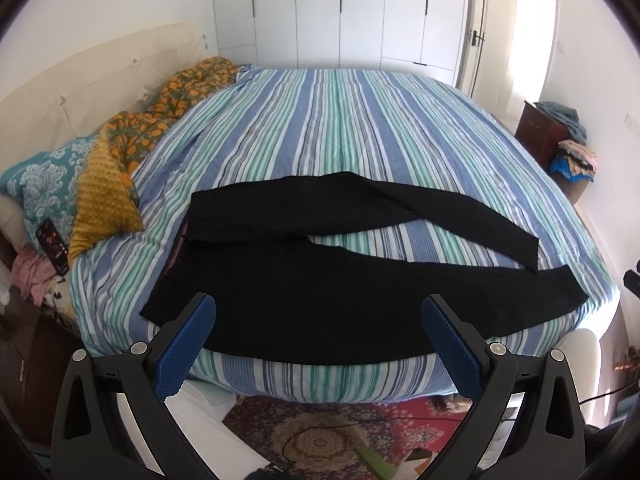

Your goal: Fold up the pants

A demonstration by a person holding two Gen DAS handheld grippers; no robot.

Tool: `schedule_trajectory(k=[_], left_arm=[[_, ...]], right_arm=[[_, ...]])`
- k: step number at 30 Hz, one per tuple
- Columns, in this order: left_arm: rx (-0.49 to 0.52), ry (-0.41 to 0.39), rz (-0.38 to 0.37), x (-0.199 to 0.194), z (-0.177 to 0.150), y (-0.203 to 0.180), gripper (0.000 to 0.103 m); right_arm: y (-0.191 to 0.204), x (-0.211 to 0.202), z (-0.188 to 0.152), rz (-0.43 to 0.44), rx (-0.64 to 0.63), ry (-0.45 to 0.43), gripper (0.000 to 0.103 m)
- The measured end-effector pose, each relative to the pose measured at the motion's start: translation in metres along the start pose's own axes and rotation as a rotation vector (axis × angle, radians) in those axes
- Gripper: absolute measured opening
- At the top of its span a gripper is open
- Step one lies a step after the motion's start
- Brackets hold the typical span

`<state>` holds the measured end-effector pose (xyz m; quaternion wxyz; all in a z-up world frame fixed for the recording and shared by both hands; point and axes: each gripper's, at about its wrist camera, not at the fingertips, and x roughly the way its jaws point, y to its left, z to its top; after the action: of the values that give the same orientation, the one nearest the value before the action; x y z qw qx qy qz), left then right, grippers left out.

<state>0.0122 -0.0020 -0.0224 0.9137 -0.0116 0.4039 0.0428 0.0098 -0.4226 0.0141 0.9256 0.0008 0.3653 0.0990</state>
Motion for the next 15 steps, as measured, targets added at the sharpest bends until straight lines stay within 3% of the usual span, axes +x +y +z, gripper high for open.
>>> schedule_trajectory(k=[7, 15], left_arm=[[0.016, 0.053, 0.069, 0.014, -0.006, 0.004, 0.103], [0.029, 0.068, 0.075, 0.018, -0.010, 0.002, 0.103]], right_arm=[[0.001, -0.003, -0.001, -0.013, -0.005, 0.002, 0.103], [-0.005, -0.001, -0.001, -0.023, 0.025, 0.028, 0.103]])
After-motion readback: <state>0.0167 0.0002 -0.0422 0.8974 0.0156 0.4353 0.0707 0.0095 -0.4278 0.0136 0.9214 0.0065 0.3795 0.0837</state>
